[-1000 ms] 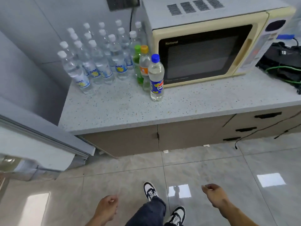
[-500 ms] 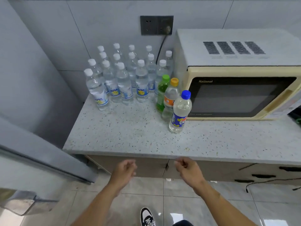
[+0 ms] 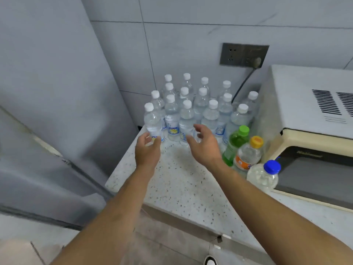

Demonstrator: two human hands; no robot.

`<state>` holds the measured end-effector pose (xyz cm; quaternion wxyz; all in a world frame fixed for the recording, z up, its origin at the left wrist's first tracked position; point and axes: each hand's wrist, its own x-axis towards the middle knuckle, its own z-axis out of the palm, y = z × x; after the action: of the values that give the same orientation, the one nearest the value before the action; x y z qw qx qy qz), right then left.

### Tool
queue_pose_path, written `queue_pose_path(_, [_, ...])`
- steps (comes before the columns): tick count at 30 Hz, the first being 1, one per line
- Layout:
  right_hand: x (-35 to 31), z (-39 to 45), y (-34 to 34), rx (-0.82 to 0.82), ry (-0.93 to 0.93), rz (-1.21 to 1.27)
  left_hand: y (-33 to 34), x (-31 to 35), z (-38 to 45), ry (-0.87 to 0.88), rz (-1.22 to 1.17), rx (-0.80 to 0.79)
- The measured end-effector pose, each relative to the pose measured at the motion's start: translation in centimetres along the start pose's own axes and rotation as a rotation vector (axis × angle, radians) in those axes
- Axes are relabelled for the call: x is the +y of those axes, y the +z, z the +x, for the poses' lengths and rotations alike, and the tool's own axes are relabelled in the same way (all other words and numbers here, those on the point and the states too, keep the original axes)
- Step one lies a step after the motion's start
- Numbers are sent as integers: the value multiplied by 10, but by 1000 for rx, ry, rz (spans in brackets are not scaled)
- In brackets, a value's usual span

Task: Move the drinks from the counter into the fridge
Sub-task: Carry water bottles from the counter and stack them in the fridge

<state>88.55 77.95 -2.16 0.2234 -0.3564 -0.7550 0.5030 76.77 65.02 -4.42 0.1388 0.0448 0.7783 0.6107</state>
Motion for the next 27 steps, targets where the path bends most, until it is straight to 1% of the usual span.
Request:
queue_pose_path(4, [-31, 56, 8, 56, -125, -25, 12, 30, 37, 107, 42, 117])
queue_pose_path(7, [-37, 87, 13, 33, -98, -11, 19, 41, 62, 114, 143, 175])
queue_pose_path(10, [-32, 108, 20, -32, -2, 43, 26, 46, 79, 58, 206, 166])
queue_pose_path(13, [-22, 118, 24, -56, 31, 21, 30, 45, 89, 28, 206, 86])
queue_pose_path(15, [-14, 120, 27, -56, 11, 8, 31, 43, 94, 32, 205, 62])
queue_pose_path(17, [-8, 119, 29, -49, -7, 18, 30, 40, 94, 67, 214, 81])
queue_pose_path(21, [-1, 101, 30, -27, -24, 54, 30, 27, 74, 261, 309, 62])
queue_pose_path(23, [4, 85, 28, 12, -69, 89, 34, 20, 56, 344, 302, 49])
queue_pose_path(25, [9, 66, 23, 52, -121, 126, 36, 13, 37, 396, 278, 36])
queue_pose_path(27, [14, 49, 15, 50, -109, 155, 33, 10, 20, 391, 247, 33])
